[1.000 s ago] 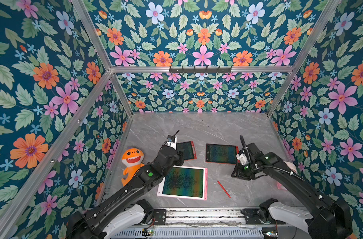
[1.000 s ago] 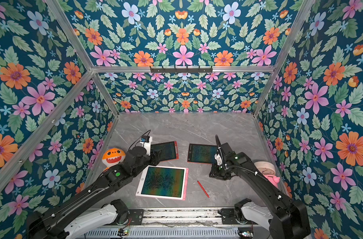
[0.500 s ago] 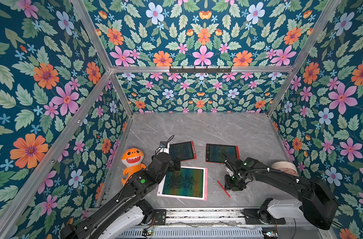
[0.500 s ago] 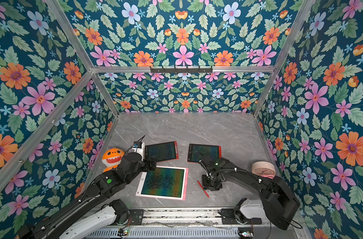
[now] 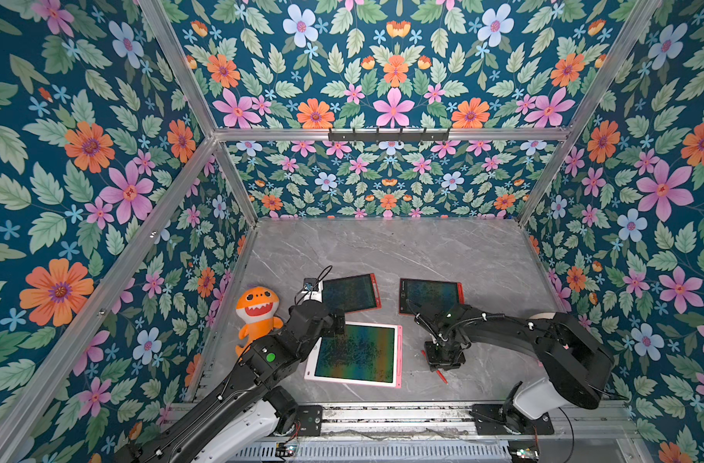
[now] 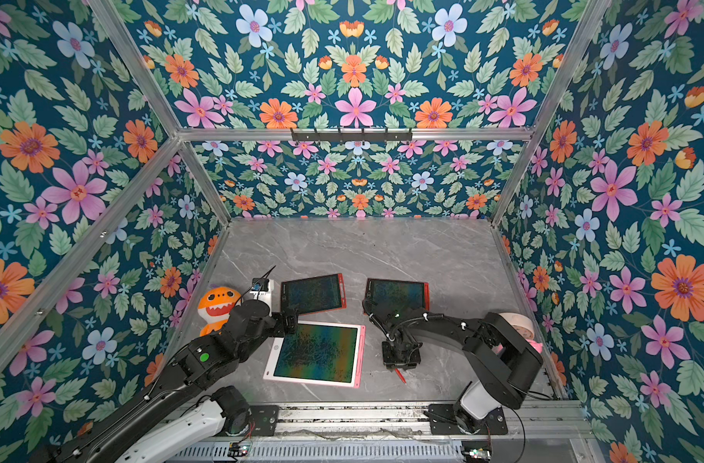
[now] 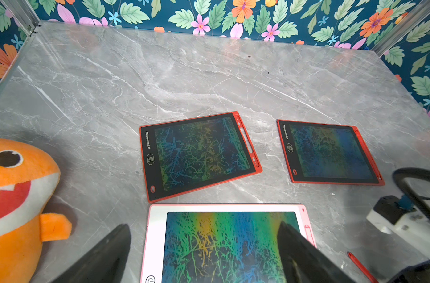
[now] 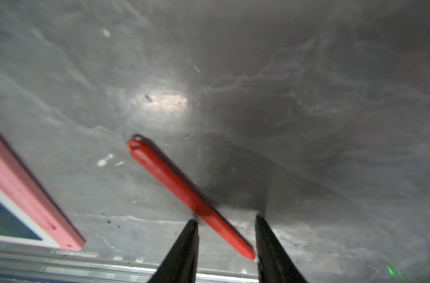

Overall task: Place the stylus back onto the writing tablet
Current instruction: Pick up the stylus from the center of the board.

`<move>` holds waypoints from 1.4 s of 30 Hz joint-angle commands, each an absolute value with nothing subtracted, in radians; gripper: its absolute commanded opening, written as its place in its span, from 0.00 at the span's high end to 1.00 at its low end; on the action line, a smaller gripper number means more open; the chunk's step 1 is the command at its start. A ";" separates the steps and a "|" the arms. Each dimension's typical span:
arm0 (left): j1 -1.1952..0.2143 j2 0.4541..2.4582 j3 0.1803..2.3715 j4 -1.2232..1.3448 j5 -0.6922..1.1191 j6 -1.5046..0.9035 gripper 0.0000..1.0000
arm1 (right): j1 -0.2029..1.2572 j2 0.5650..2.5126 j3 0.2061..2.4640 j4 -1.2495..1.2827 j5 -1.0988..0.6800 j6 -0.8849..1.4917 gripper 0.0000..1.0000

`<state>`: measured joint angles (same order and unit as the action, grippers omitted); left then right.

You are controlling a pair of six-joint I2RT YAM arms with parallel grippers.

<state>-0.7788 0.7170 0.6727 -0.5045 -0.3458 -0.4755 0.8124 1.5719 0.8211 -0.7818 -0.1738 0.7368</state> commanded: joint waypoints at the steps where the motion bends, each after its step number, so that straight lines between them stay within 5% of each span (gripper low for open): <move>1: -0.779 0.715 0.675 -0.506 -0.366 -0.475 0.03 | 0.815 1.614 0.818 -0.768 -0.129 0.757 0.63; 5: -0.779 0.716 0.673 -0.499 -0.361 -0.470 0.03 | 0.815 1.685 0.823 -0.770 -0.067 0.774 0.69; 13: -0.778 0.713 0.667 -0.488 -0.363 -0.471 0.05 | 0.809 1.775 0.817 -0.735 -0.044 0.772 1.00; 22: -0.778 0.739 0.649 -0.465 -0.359 -0.489 0.08 | 0.792 1.704 0.826 -0.742 -0.021 0.725 1.00; 34: -0.767 0.896 0.655 -0.415 -0.367 -0.535 0.08 | 0.669 1.311 0.966 -0.842 -0.058 0.606 1.00; 42: -0.652 1.049 0.706 -0.360 -0.227 -0.530 0.09 | 0.571 1.390 1.120 -0.852 -0.128 0.502 1.00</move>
<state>-0.6834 1.0134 0.6876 -0.3954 -0.2916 -0.5240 0.5819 1.3514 1.0817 -0.8410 -0.0929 0.5602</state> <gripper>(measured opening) 0.912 0.066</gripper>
